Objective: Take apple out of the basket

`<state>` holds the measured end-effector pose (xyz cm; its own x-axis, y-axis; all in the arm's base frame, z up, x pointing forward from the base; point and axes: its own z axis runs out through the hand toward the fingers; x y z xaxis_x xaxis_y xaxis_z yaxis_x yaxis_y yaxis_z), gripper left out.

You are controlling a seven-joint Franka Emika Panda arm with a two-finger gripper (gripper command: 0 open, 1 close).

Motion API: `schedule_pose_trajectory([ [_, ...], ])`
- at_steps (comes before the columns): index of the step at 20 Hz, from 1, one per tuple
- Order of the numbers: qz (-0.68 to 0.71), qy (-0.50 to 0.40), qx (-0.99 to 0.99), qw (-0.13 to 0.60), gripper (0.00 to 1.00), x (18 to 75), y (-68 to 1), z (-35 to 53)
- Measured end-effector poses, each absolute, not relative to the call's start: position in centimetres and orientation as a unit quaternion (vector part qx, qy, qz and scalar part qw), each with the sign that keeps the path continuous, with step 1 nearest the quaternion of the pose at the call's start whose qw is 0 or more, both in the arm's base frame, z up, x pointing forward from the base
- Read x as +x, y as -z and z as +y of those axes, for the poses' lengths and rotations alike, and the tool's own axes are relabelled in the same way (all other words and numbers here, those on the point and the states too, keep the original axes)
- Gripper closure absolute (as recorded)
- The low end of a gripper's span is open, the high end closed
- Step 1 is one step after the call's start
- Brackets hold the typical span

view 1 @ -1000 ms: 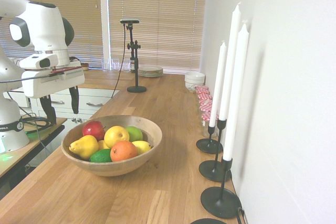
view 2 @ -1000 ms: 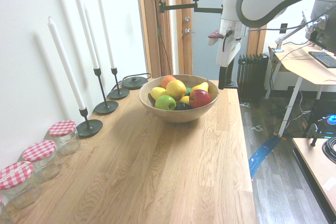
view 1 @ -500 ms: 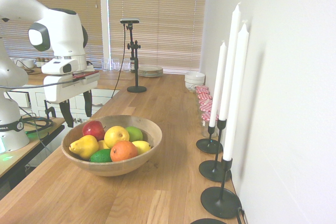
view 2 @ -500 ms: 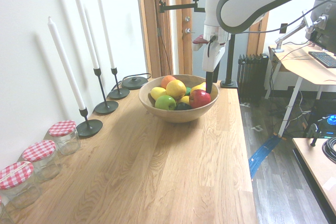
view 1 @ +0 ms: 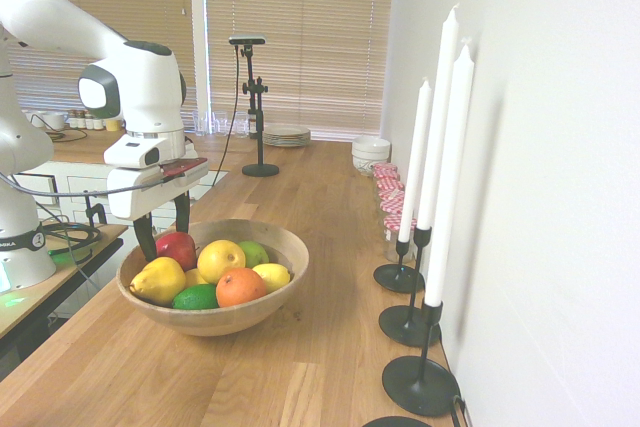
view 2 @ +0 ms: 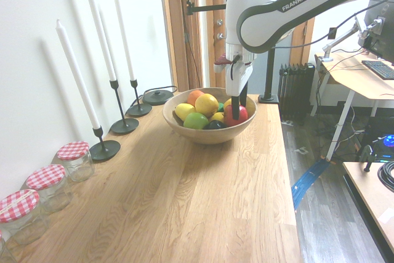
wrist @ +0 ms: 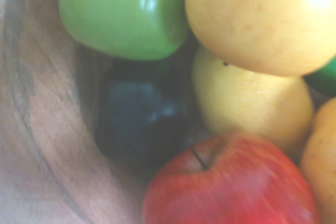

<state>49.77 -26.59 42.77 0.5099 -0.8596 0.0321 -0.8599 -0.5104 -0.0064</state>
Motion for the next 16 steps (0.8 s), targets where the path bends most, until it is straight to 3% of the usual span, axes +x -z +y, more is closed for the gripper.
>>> schedule_pose_trajectory([
  [2, -0.493, -0.014, 0.87, 0.005, 0.0, 50.01, -42.21, -26.61],
  [3, -0.492, -0.013, 0.87, 0.005, 1.0, 50.09, -42.03, -26.62],
  [16, -0.49, -0.018, 0.871, -0.003, 1.0, 49.86, -41.97, -27.37],
])
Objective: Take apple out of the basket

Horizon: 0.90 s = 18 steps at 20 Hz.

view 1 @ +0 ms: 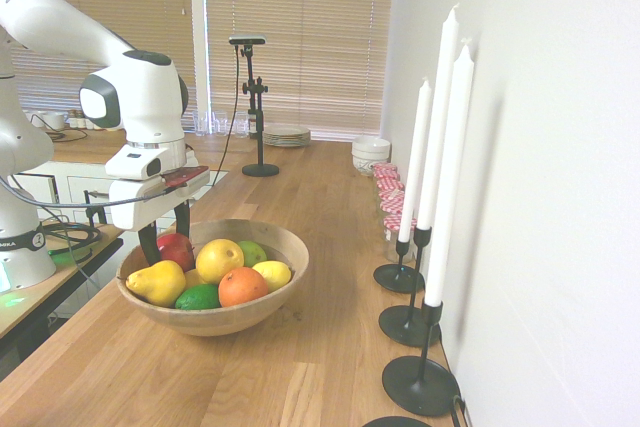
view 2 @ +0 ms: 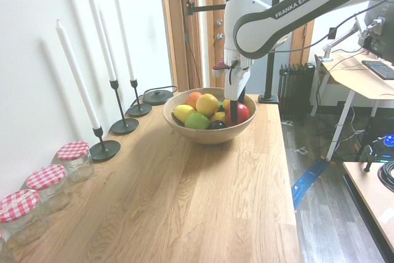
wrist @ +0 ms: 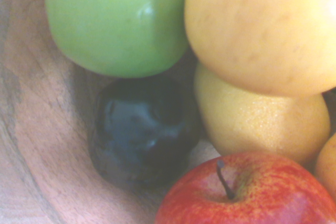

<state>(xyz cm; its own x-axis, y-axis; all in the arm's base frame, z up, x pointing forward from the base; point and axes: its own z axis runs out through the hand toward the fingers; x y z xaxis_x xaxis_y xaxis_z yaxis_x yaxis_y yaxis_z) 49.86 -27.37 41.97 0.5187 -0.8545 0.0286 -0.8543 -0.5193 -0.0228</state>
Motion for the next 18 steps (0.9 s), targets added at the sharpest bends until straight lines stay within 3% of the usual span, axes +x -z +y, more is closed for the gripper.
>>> schedule_pose_trajectory([
  [5, 0.49, 0.028, -0.871, 0.005, 1.0, 49.8, -43.1, -27.4],
  [12, 0.478, 0.076, -0.875, 0.007, 1.0, 50.1, -53.4, -26.6],
  [18, 0.457, 0.11, -0.883, -0.001, 1.0, 54.3, -58.9, -18.1],
])
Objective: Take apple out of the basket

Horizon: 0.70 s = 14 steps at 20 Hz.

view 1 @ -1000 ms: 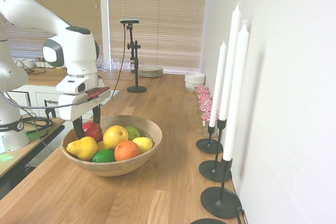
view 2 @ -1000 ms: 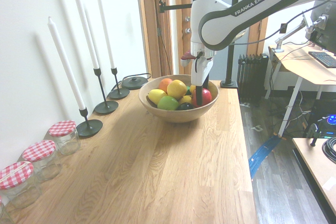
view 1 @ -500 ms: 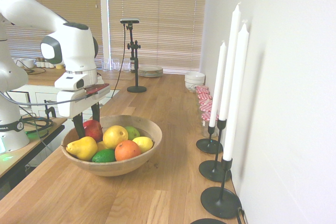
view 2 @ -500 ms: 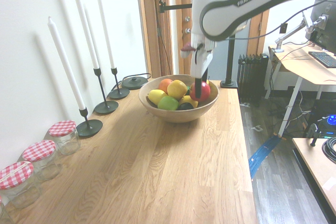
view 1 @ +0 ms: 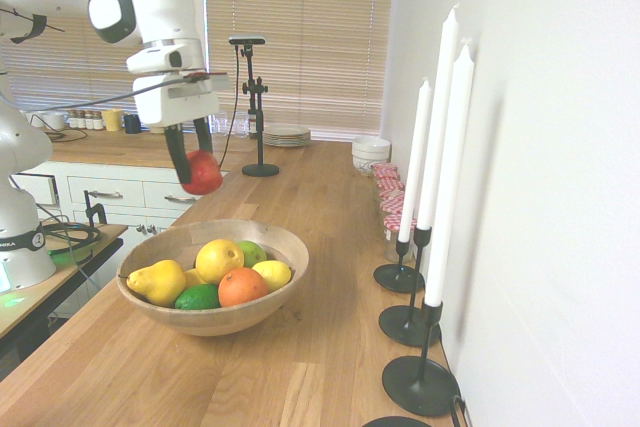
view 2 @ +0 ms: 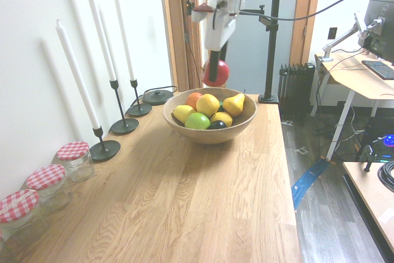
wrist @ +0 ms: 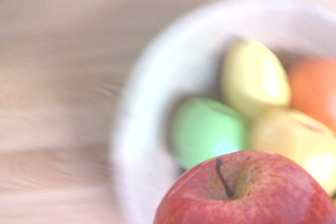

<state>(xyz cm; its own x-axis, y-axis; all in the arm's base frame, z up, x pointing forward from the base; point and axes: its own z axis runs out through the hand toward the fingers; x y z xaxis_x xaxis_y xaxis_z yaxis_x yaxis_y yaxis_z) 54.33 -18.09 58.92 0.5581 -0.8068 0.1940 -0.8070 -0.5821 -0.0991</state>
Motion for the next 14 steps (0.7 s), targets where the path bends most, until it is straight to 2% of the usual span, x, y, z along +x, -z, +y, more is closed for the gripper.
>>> schedule_pose_trajectory([
  [5, -0.435, -0.117, 0.893, 0.01, 1.0, 57.7, -60.2, -9.8],
  [14, -0.404, -0.092, 0.91, 0.032, 1.0, 63.2, -54.7, 0.9],
])
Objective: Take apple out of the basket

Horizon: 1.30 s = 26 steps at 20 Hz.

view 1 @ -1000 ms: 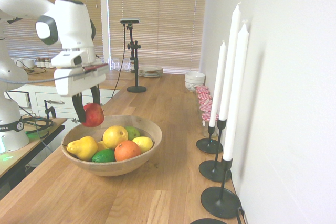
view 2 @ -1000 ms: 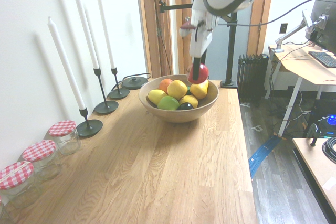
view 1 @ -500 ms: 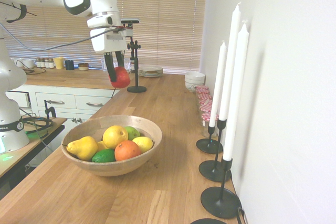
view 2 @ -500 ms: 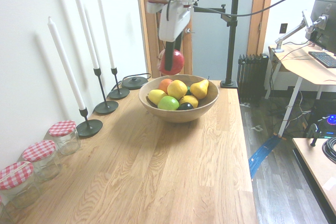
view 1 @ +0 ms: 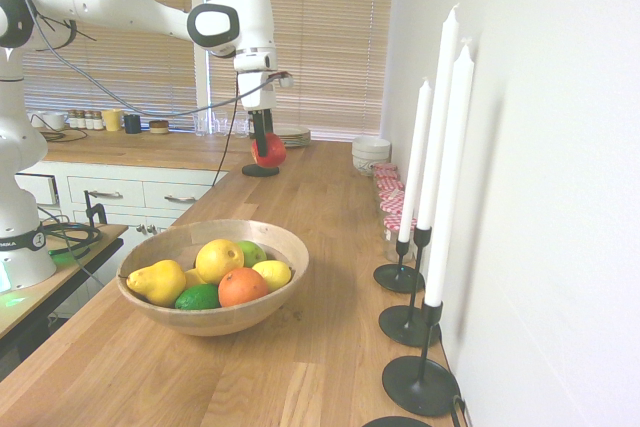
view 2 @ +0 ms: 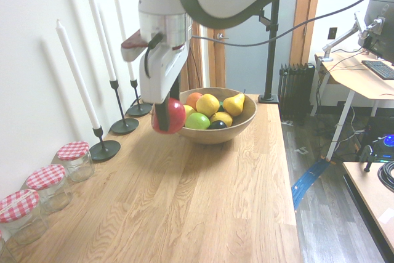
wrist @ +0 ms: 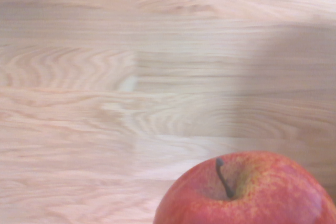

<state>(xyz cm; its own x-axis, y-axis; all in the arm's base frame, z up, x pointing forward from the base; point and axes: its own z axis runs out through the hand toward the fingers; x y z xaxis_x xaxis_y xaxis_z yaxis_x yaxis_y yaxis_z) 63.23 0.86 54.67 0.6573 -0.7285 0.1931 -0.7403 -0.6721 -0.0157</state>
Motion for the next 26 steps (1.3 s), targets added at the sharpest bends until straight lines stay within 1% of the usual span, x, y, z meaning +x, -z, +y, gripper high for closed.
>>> schedule_pose_trajectory([
  [4, -0.404, -0.073, 0.912, 0.023, 1.0, 64.6, -51.4, 2.2],
  [8, -0.411, -0.047, 0.911, 0.002, 1.0, 66.4, -46.1, 2.9],
  [13, -0.42, -0.024, 0.907, 0.005, 1.0, 67.7, -40.7, 3.7],
  [17, -0.428, -0.016, 0.904, 0.01, 1.0, 68.1, -38.2, 4.4],
  [22, -0.439, -0.014, 0.898, 0.01, 1.0, 68.3, -37.2, 5.2],
  [23, -0.442, -0.015, 0.897, 0.009, 0.0, 68.3, -37.1, 5.4],
  [26, -0.451, -0.02, 0.892, 0.006, 0.0, 68.4, -37.2, 6.2],
])
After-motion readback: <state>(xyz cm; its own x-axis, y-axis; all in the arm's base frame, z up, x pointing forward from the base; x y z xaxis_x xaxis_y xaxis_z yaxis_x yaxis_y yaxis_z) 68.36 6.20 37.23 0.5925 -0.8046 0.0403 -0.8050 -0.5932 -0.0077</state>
